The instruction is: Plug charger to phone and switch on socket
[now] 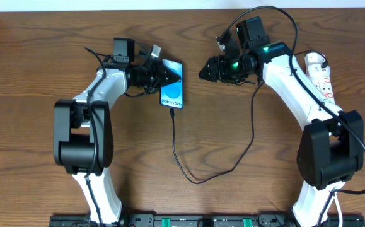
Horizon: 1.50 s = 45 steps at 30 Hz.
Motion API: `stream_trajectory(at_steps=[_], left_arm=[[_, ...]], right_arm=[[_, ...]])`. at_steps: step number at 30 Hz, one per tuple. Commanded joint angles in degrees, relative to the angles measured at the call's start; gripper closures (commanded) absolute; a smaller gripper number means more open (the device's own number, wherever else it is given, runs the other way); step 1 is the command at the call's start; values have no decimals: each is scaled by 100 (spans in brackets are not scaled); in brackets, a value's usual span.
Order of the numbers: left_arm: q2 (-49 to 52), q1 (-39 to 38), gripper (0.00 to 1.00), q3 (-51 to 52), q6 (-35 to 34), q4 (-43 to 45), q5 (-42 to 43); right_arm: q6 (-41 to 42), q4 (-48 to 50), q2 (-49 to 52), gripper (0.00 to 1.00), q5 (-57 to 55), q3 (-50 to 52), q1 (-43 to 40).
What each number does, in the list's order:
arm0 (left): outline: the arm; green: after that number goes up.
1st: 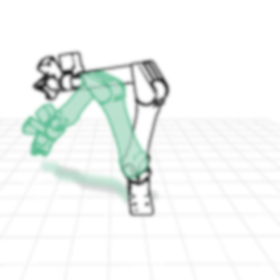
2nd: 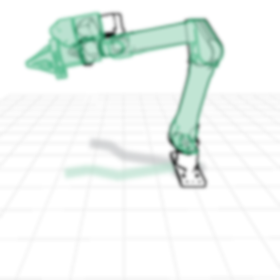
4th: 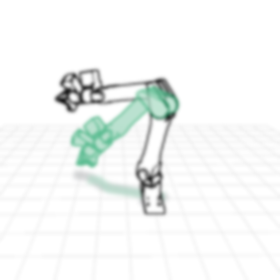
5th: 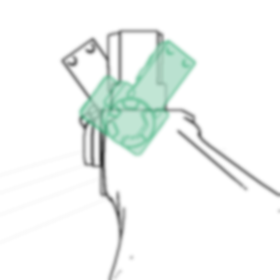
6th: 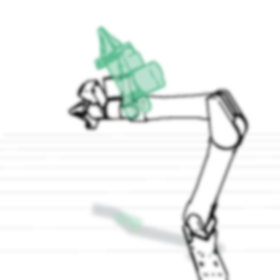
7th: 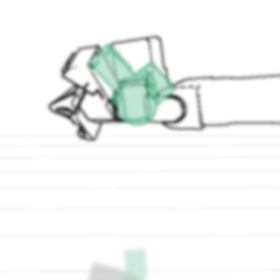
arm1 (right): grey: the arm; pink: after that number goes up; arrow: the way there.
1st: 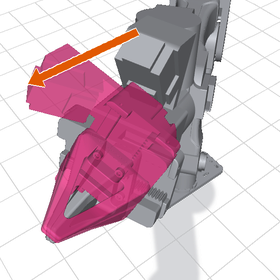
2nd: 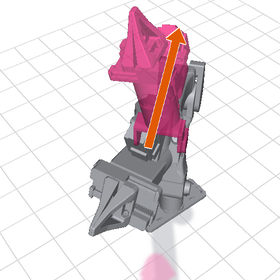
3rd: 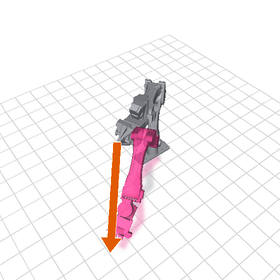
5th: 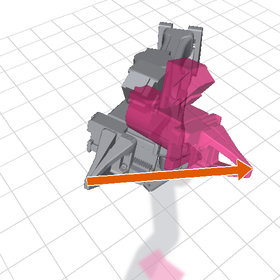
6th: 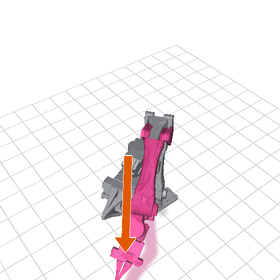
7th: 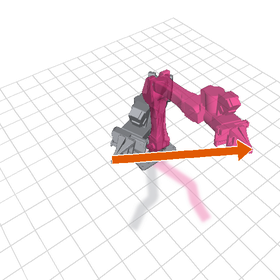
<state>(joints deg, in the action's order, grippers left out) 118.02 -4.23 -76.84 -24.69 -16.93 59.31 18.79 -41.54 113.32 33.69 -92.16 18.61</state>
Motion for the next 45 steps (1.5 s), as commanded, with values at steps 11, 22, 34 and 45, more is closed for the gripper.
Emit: stream_trajectory(at_steps=[11,22,34,45], left_arm=[[372,-107,93,-20,173,-24,-1091],[374,-415,93,-17,153,-142,-1698],[374,-422,76,-17,153,-151,-1698],[374,-422,76,-17,153,-151,-1698]], right_arm=[[-114,-111,-13,42,-385,-68,20],[-131,-177,-13,42,-516,-68,24],[-173,-223,-15,42,-529,-68,22],[-181,-229,-13,42,-531,-68,22]])
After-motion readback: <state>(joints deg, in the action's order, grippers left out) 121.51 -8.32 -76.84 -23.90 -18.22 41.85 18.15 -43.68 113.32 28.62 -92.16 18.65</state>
